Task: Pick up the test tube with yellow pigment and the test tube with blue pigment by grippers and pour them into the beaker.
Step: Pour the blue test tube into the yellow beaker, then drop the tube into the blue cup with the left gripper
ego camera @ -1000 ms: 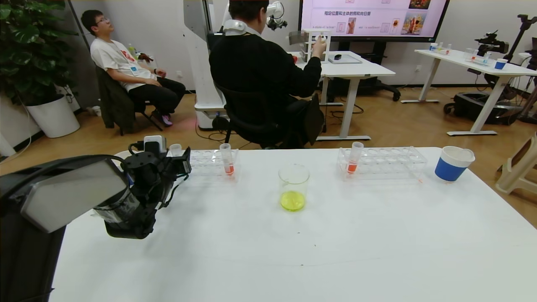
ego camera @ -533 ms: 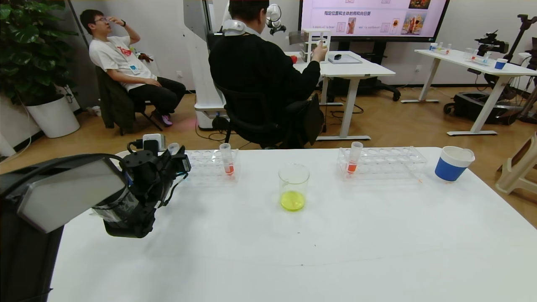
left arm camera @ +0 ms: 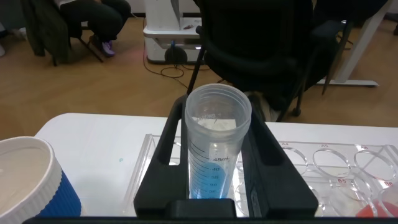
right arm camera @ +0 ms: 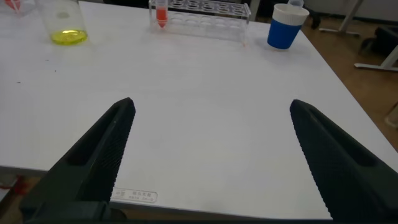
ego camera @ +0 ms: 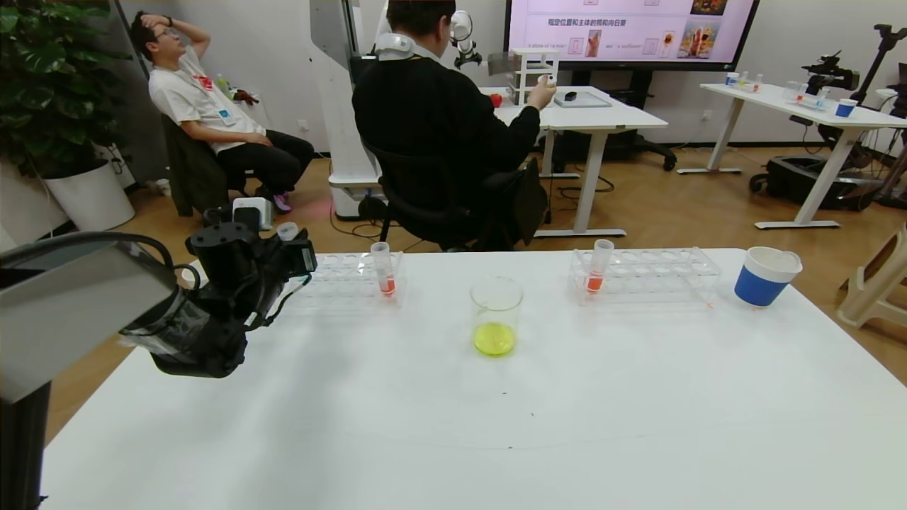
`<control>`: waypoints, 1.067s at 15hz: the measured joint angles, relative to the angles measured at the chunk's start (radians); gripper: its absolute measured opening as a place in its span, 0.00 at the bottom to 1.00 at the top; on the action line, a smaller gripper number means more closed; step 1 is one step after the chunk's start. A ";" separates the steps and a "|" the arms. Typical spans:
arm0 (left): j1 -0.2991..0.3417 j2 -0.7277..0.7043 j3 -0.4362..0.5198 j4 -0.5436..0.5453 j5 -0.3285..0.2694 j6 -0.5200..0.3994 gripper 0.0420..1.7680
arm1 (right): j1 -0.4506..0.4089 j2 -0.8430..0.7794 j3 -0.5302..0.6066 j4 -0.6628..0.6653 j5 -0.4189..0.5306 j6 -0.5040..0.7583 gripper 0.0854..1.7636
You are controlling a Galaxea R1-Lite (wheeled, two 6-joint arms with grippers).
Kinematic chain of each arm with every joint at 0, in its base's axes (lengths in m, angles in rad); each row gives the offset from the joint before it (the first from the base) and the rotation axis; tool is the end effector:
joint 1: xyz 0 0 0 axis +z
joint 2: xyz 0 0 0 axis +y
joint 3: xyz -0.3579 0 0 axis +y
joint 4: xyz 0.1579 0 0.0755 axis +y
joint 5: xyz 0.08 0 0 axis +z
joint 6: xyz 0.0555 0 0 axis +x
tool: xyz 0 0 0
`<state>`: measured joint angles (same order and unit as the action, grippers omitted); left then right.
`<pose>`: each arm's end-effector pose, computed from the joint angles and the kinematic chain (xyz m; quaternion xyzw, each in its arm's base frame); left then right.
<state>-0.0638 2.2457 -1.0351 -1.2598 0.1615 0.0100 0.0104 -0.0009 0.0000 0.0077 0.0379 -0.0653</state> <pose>0.4841 -0.0220 0.1649 0.0022 -0.0242 0.0489 0.9985 -0.0646 0.0014 0.0744 -0.0326 0.0026 0.0242 0.9992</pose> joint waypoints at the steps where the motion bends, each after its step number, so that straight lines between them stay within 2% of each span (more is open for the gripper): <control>1: -0.001 -0.024 0.000 0.026 -0.002 0.001 0.26 | 0.000 0.000 0.000 0.000 0.000 0.000 0.98; 6: -0.003 -0.081 -0.005 0.041 -0.005 0.008 0.26 | 0.000 0.000 0.000 0.000 0.000 0.000 0.98; 8: -0.010 -0.089 -0.019 0.043 -0.024 0.022 0.26 | 0.000 0.000 0.000 0.000 0.000 0.000 0.98; 10: -0.029 -0.096 -0.058 0.047 -0.093 0.040 0.26 | 0.000 0.000 0.000 0.000 0.000 0.000 0.98; 13: -0.078 -0.103 -0.144 0.101 -0.244 0.070 0.26 | 0.000 0.000 0.000 0.000 0.000 0.000 0.98; 16: -0.148 -0.096 -0.260 0.154 -0.327 0.151 0.26 | 0.000 0.000 0.000 0.000 0.000 0.000 0.98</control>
<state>-0.2121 2.1494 -1.2951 -1.1053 -0.1653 0.1611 0.0104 -0.0009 0.0000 0.0077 0.0379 -0.0653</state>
